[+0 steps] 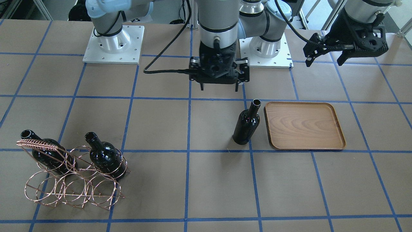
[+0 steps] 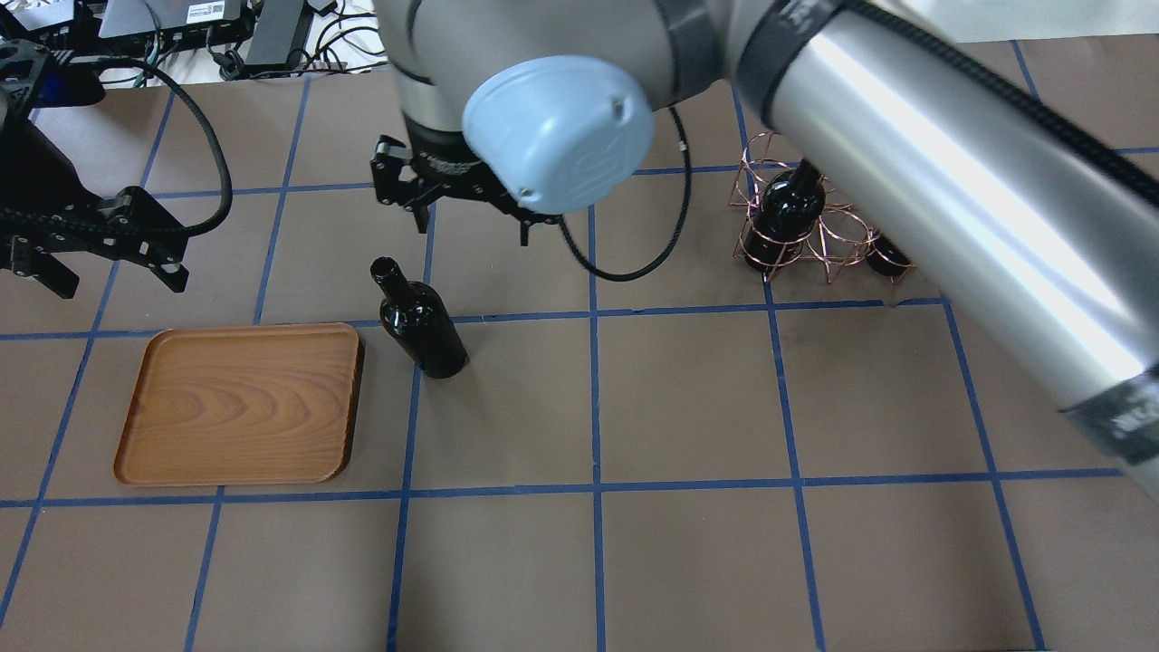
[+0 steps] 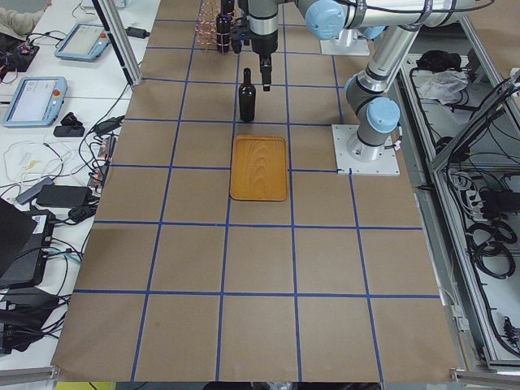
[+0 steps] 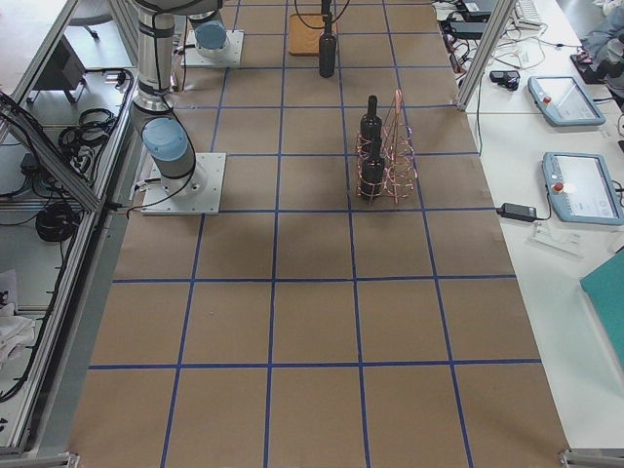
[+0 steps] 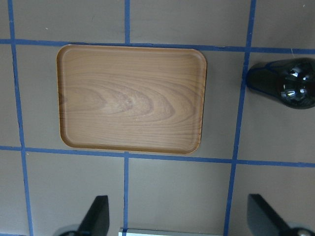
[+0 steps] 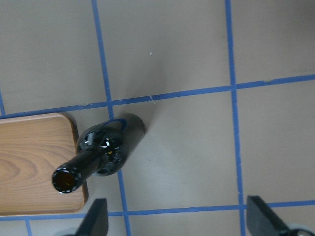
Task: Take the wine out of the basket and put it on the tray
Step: 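Move the left gripper over the standing bottle while the right gripper withdraws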
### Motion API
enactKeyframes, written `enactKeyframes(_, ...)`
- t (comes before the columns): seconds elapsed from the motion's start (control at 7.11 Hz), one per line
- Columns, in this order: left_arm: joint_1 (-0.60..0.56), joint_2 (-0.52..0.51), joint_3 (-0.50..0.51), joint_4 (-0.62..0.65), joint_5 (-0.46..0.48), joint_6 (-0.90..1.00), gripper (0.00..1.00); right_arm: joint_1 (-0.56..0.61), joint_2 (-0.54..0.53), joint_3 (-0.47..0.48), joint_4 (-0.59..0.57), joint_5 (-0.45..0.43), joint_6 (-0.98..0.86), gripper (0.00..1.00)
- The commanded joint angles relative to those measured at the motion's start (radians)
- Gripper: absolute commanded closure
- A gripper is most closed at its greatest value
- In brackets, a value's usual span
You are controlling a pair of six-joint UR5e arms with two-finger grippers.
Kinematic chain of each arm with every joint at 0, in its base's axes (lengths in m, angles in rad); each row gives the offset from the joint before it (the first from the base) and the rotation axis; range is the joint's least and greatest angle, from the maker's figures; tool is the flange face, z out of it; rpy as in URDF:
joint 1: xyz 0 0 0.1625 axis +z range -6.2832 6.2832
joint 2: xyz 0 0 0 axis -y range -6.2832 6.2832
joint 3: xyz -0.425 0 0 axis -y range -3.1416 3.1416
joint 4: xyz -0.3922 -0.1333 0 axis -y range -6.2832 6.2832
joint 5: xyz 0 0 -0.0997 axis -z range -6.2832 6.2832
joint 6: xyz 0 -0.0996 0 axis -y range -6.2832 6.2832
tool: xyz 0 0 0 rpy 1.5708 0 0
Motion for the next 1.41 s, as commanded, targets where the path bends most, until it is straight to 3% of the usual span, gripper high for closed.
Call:
enactKeyframes(0.0, -0.056, -0.012, 0.004, 0.038, -0.011, -0.015, 0.0, -0.157, -0.167, 0.107, 0.129, -0.092, -0.275, 0.0)
enactKeyframes(0.28, -0.206, -0.036, 0.001, 0.099, -0.008, -0.07, 0.0, -0.283, -0.247, 0.115, 0.136, -0.119, -0.375, 0.0)
enactKeyframes(0.7, -0.333, -0.091, -0.019, 0.199, -0.05, -0.087, 0.0, -0.348, -0.289, 0.129, 0.134, -0.121, -0.544, 0.0)
enactKeyframes(0.98, -0.357, -0.133, -0.075, 0.27, -0.051, -0.08, 0.0, -0.356, -0.289, 0.129, 0.131, -0.116, -0.545, 0.0)
enactKeyframes(1.27, -0.357, -0.183, -0.094, 0.311, -0.05, -0.066, 0.1, -0.36, -0.289, 0.129, 0.126, -0.116, -0.606, 0.0)
